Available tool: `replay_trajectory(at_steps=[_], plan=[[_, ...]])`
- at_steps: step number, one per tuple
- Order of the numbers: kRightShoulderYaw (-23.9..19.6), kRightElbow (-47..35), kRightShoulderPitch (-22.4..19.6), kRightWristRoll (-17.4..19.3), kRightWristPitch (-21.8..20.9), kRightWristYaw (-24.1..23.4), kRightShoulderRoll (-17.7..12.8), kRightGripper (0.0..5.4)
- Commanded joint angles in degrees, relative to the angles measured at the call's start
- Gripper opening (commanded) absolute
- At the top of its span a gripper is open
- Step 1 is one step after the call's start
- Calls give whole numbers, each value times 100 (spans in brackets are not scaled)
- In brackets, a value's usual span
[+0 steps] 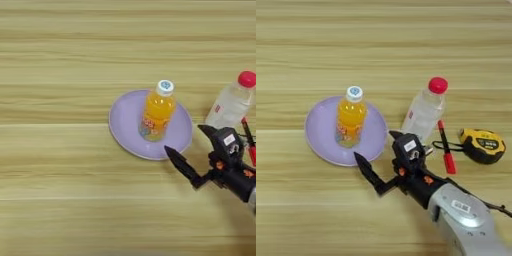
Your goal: Move the objects on the table
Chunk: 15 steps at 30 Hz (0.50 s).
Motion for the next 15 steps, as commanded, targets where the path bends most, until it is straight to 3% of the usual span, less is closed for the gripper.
replay_trajectory(at_steps=[1, 15], plan=[[151, 146, -431, -184, -375, -185, 4, 537], [519, 1005, -1227, -395, -598, -309, 207, 537]])
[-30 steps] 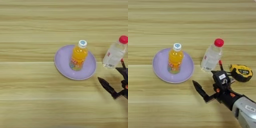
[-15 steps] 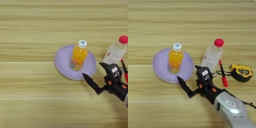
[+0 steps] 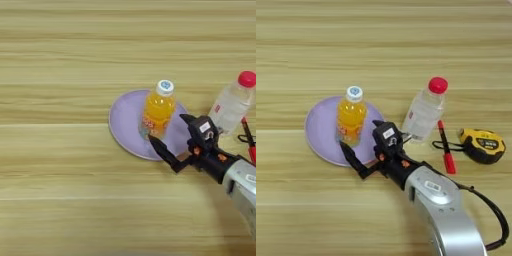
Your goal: Move the objects on the table
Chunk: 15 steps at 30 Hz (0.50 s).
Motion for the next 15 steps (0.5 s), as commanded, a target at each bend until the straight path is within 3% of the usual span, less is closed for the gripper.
replay_trajectory(at_steps=[1, 15], plan=[[-47, 67, -453, -42, -286, -138, -1, 537], [112, 609, -927, -119, -426, -229, 192, 537]])
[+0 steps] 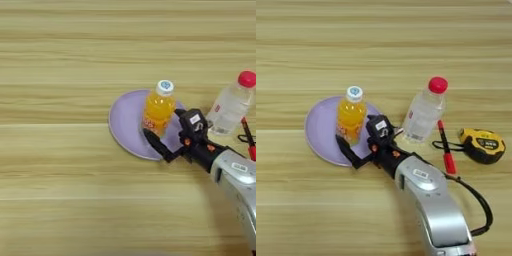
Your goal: Move the objects on the table
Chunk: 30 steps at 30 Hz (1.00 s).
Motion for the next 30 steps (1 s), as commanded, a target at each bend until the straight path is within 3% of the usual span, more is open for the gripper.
replay_trajectory(at_steps=[1, 30], plan=[[19, -73, -396, -58, -256, -124, 25, 537], [-34, 707, -991, -48, -484, -356, 462, 537]])
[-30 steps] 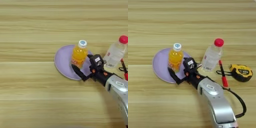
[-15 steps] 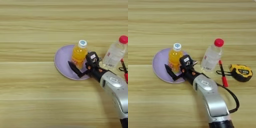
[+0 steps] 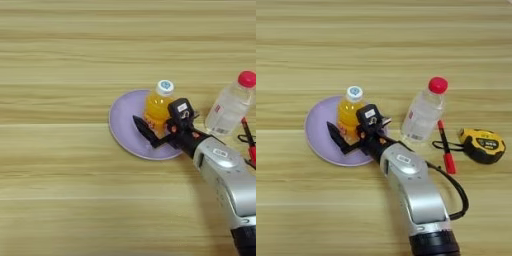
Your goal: Move the objects on the table
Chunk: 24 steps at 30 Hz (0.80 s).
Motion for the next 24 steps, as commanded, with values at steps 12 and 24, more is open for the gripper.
replay_trajectory(at_steps=[12, 24], plan=[[-133, -138, -337, 76, -230, -125, 18, 411], [-166, -151, -341, 81, -233, -137, 57, 344]])
